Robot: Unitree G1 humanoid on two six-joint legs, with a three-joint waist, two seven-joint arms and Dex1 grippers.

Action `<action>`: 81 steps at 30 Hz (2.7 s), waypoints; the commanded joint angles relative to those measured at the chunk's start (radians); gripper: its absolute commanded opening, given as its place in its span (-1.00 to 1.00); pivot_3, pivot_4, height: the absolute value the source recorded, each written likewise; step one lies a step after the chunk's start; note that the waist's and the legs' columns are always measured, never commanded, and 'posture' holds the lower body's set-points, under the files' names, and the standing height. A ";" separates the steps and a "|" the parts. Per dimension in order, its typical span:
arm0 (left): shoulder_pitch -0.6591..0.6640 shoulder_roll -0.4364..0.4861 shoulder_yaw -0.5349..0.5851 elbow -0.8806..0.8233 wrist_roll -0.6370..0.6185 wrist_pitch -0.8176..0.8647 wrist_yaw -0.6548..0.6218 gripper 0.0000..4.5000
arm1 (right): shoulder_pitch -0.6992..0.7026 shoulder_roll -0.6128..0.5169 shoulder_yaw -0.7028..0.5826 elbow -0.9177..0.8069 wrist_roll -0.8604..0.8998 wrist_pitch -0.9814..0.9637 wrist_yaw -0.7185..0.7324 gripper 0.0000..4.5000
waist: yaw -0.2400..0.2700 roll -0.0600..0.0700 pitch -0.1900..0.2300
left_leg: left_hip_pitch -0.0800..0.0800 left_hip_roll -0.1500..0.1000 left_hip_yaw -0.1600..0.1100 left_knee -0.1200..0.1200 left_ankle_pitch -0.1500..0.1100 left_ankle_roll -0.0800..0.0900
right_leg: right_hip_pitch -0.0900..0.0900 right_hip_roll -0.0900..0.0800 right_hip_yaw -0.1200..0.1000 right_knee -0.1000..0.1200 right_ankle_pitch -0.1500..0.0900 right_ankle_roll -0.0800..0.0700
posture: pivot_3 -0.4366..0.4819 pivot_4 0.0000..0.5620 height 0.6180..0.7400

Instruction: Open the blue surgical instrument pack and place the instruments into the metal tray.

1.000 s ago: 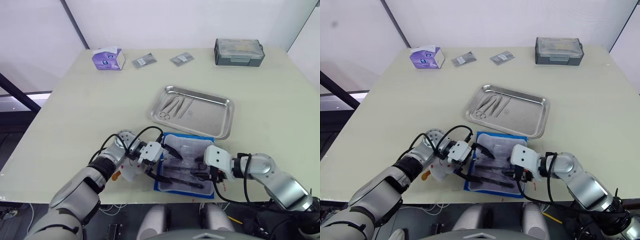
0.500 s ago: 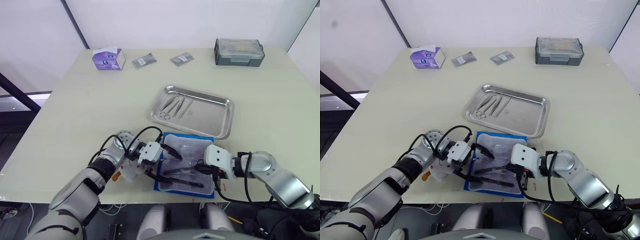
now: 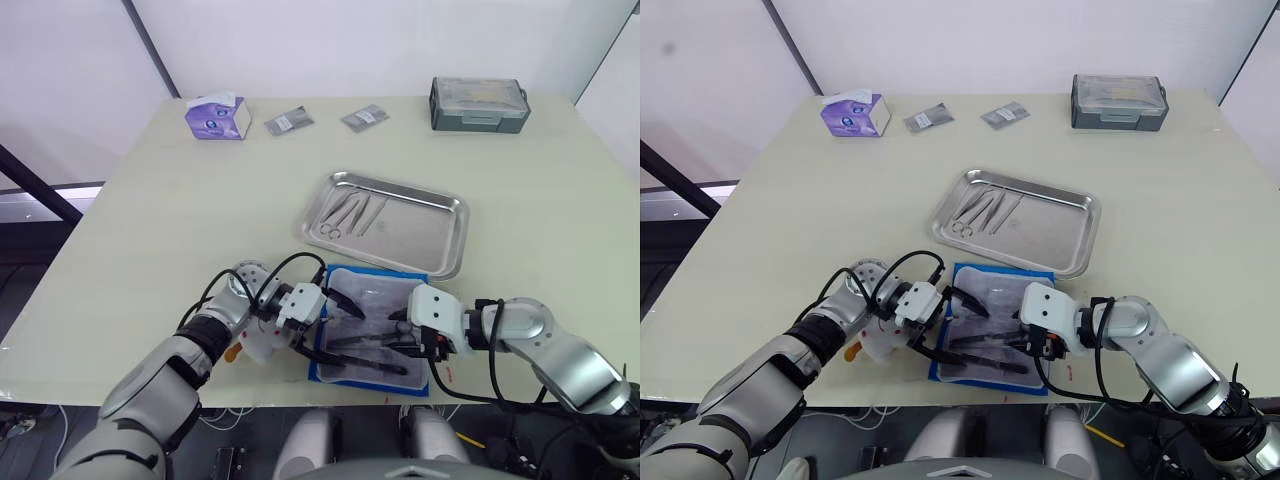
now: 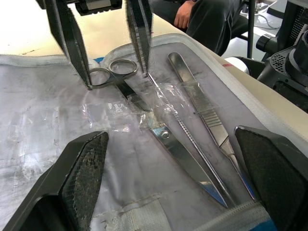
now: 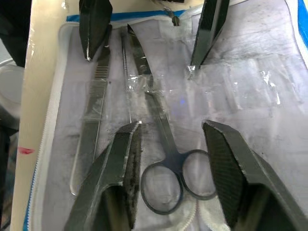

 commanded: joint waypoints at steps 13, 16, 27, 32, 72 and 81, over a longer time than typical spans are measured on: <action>0.041 -0.006 -0.085 0.075 0.097 0.003 -0.039 1.00 | -0.017 -0.031 0.052 0.052 -0.043 -0.015 0.031 -0.04 | 0.000 0.000 0.000 | 0.000 0.000 0.000 0.001 0.000 0.000 | 0.000 0.000 0.000 0.000 0.000 0.000 | -0.05 -0.47 0.91; 0.041 -0.008 -0.081 0.080 0.098 0.000 -0.039 1.00 | -0.024 -0.025 0.070 0.059 -0.055 -0.013 0.033 -0.04 | 0.000 0.000 0.000 | 0.000 0.000 0.000 0.001 0.000 0.000 | 0.000 0.000 0.000 0.000 0.000 0.000 | -0.05 -0.47 0.91; 0.045 -0.012 -0.071 0.090 0.100 0.001 -0.039 1.00 | -0.042 -0.018 0.102 0.097 -0.094 -0.034 0.035 -0.99 | 0.000 0.000 0.000 | 0.001 0.000 0.000 0.002 0.000 0.000 | 0.000 0.000 0.000 0.003 0.000 0.000 | -0.05 -0.47 0.91; 0.051 -0.015 -0.066 0.080 0.099 0.007 -0.039 1.00 | -0.056 -0.017 0.106 0.085 -0.104 -0.031 0.037 -0.99 | 0.000 0.000 -0.001 | 0.002 0.000 0.000 0.003 0.000 0.000 | 0.001 0.000 0.000 0.003 0.000 0.000 | -0.05 -0.47 0.91; 0.075 -0.038 -0.057 0.067 0.123 0.032 -0.039 1.00 | -0.243 -0.142 0.085 -0.159 -0.046 0.227 0.089 -0.99 | 0.003 0.001 0.000 | 0.000 -0.001 0.000 0.003 0.000 0.000 | 0.000 -0.002 0.000 0.003 0.000 0.000 | -0.05 -0.47 0.91; 0.066 -0.038 -0.071 0.084 0.115 0.022 -0.039 1.00 | -0.223 -0.206 0.034 -0.190 -0.003 0.245 0.089 -0.99 | 0.004 0.001 0.000 | -0.001 -0.001 0.000 0.003 0.000 0.000 | 0.000 -0.003 -0.001 0.002 0.000 0.000 | -0.05 -0.47 0.91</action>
